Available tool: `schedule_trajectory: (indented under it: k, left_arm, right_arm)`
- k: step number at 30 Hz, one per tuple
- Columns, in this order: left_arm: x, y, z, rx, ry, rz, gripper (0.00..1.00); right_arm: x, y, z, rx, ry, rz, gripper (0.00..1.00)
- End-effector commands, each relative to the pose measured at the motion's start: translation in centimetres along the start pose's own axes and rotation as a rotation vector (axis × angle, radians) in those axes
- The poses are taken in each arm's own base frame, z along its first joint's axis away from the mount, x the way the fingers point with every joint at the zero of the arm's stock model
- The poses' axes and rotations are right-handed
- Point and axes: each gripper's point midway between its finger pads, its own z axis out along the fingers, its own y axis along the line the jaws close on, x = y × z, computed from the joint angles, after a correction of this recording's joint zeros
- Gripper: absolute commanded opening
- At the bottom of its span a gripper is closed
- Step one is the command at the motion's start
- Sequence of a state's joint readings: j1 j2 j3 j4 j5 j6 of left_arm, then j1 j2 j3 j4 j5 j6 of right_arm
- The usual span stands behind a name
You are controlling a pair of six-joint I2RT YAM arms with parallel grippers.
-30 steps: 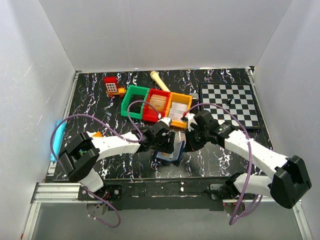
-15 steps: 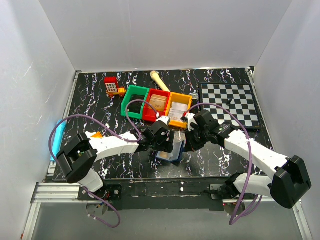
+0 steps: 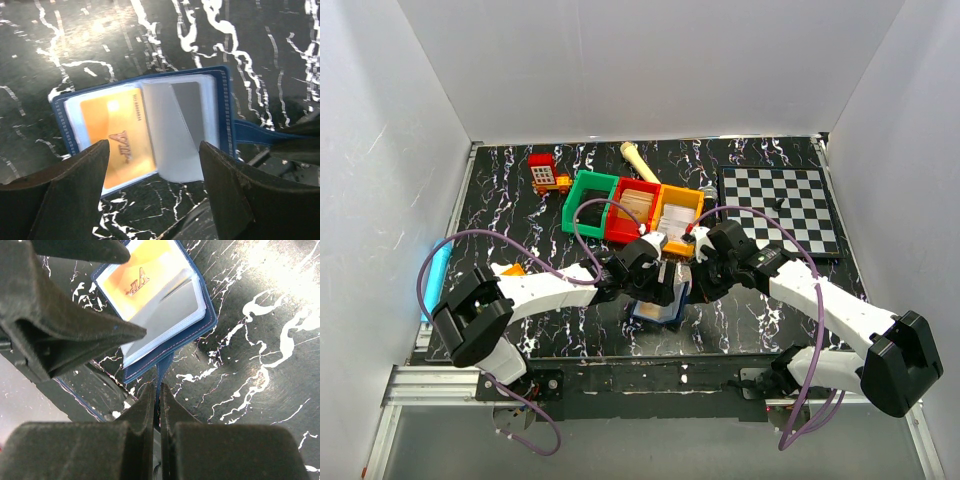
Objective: Take the credit cards out of the card holder
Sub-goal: Remove the credit card from the card holder.
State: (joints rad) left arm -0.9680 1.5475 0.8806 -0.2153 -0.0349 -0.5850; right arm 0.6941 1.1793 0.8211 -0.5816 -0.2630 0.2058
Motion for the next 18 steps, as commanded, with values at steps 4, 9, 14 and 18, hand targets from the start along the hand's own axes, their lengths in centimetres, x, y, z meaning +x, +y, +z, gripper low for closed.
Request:
schedule_trajectory:
  k: [4, 9, 14, 18]
  left_arm:
    - [-1.0, -4.2, 0.0, 0.206, 0.014, 0.033, 0.71]
    - [-0.3, -5.4, 0.6, 0.278, 0.050, 0.038, 0.71]
    - [-0.8, -6.3, 0.3, 0.318, 0.041, 0.040, 0.71]
    - [-2.2, -6.7, -1.3, 0.329, -0.021, 0.042, 0.73]
  right_arm:
    - [-1.1, 0.2, -0.7, 0.007, -0.032, -0.014, 0.01]
    - [-0.8, -0.8, -1.1, 0.074, -0.035, 0.044, 0.01]
    - [-0.6, -2.1, -2.1, 0.149, -0.061, 0.126, 0.38]
    - [-1.2, -3.2, -3.7, 0.228, -0.122, 0.153, 0.57]
